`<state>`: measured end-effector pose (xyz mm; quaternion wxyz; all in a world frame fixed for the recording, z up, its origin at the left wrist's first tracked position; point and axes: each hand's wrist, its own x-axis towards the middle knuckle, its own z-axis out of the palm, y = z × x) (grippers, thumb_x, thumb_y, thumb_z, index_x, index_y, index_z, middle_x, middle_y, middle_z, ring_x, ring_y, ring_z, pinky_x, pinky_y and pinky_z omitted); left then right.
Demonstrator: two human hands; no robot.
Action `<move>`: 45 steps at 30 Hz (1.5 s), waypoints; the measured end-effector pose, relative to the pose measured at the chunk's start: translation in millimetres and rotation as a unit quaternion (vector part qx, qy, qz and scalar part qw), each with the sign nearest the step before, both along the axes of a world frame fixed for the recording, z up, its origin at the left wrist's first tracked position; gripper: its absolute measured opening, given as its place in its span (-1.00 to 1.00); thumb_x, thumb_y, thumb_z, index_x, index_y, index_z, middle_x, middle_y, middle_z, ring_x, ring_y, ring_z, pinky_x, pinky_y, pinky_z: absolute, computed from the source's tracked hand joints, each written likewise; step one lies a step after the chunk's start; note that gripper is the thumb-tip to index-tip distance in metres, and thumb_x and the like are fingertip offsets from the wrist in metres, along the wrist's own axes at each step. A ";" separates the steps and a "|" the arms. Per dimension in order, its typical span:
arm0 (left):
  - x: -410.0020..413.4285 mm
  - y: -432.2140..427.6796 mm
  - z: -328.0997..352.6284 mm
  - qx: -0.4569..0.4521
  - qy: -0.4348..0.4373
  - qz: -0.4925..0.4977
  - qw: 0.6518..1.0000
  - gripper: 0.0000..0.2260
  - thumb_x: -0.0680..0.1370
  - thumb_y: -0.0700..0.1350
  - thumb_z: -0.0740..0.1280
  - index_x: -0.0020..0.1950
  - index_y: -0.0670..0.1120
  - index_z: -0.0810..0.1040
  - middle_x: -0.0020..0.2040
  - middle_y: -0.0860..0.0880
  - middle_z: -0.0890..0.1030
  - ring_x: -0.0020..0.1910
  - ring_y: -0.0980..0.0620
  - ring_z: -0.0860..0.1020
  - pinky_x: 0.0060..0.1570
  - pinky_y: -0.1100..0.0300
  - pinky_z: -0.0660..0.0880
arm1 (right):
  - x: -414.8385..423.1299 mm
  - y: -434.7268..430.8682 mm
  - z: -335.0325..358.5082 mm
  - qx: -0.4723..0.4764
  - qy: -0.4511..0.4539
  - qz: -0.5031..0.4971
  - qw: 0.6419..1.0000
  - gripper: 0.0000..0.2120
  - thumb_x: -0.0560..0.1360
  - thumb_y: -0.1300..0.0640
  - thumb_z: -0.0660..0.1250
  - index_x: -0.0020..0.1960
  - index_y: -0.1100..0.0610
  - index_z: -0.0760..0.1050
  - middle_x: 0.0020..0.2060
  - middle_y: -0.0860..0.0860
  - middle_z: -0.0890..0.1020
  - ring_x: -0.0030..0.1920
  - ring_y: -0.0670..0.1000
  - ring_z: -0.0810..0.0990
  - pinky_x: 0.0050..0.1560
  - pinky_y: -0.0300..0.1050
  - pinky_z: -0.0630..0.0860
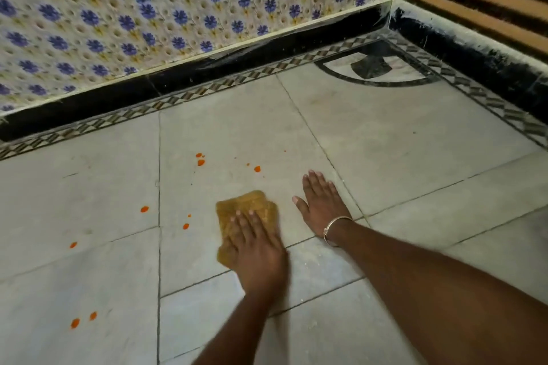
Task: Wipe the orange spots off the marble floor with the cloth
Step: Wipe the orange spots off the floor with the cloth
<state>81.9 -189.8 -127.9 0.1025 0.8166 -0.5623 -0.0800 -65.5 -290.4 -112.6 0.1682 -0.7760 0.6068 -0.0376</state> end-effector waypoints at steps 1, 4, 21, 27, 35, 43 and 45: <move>-13.9 0.6 -0.2 -0.009 0.008 -0.047 0.999 -0.42 0.67 0.07 0.09 0.65 -0.16 0.22 0.64 -0.25 0.22 0.64 -0.25 0.16 0.57 -0.23 -0.03 | 0.1 2.1 -5.4 -0.011 0.001 -0.008 1.000 -0.33 0.66 -0.20 -0.21 0.64 0.16 -0.10 0.64 0.08 -0.10 0.63 0.04 -0.19 0.59 0.01 -0.24; -5.3 -40.9 7.8 0.032 -0.003 -0.157 0.987 -0.37 0.67 0.18 -0.10 0.68 -0.09 0.12 0.69 -0.17 0.08 0.68 -0.18 0.04 0.61 -0.20 -0.09 | 11.5 5.2 -14.7 -0.044 0.010 -0.027 0.999 -0.19 0.52 -0.23 -0.39 0.63 0.18 -0.04 0.64 0.10 -0.03 0.63 0.06 -0.13 0.60 0.05 -0.22; 40.9 -52.1 2.0 0.056 -0.031 0.028 0.998 -0.10 0.57 0.26 0.30 0.69 -0.19 -0.03 0.67 -0.32 -0.02 0.66 -0.31 0.01 0.57 -0.30 -0.04 | 15.2 3.1 -18.5 -0.030 0.005 -0.036 0.999 -0.31 0.65 -0.23 -0.24 0.64 0.15 -0.10 0.64 0.07 -0.10 0.63 0.02 -0.19 0.59 0.03 -0.26; -21.1 11.1 1.4 -0.021 0.009 -0.023 0.999 -0.45 0.64 0.14 0.13 0.55 -0.11 0.44 0.56 -0.26 0.39 0.55 -0.29 0.36 0.44 -0.30 0.07 | 10.3 1.1 -11.0 -0.009 0.006 -0.025 1.000 -0.35 0.68 -0.18 -0.14 0.64 0.15 -0.13 0.64 0.08 -0.13 0.62 0.02 -0.21 0.59 0.03 -0.27; 13.5 -24.8 78.9 -0.086 0.279 0.085 0.953 -0.82 0.60 -0.17 0.28 0.13 -0.05 0.64 0.04 -0.08 0.69 0.01 -0.08 0.60 -0.07 0.13 0.43 | 11.7 -2.4 -1.8 0.051 -0.016 -0.034 0.998 -0.37 0.68 -0.18 -0.17 0.64 0.13 -0.14 0.64 0.05 -0.16 0.62 0.01 -0.23 0.58 0.04 -0.28; 81.3 -39.6 85.2 -0.138 0.391 0.273 0.868 -0.53 0.67 0.15 0.15 0.28 -0.17 0.62 0.23 -0.22 0.66 0.29 -0.27 0.57 0.35 -0.13 0.46 | 30.1 1.5 -3.0 -0.015 -0.041 -0.069 0.997 -0.19 0.55 -0.29 -0.38 0.64 0.16 -0.05 0.64 0.08 -0.07 0.63 0.04 -0.18 0.58 0.08 -0.30; 78.5 -31.1 81.1 -0.196 0.284 0.207 0.915 -0.52 0.70 0.13 0.10 0.45 -0.15 0.52 0.39 -0.19 0.59 0.41 -0.24 0.50 0.45 -0.12 0.37 | 35.4 -2.7 -4.8 -0.062 -0.042 -0.062 0.995 -0.17 0.52 -0.27 -0.41 0.63 0.17 -0.01 0.64 0.09 -0.04 0.63 0.05 -0.16 0.59 0.08 -0.27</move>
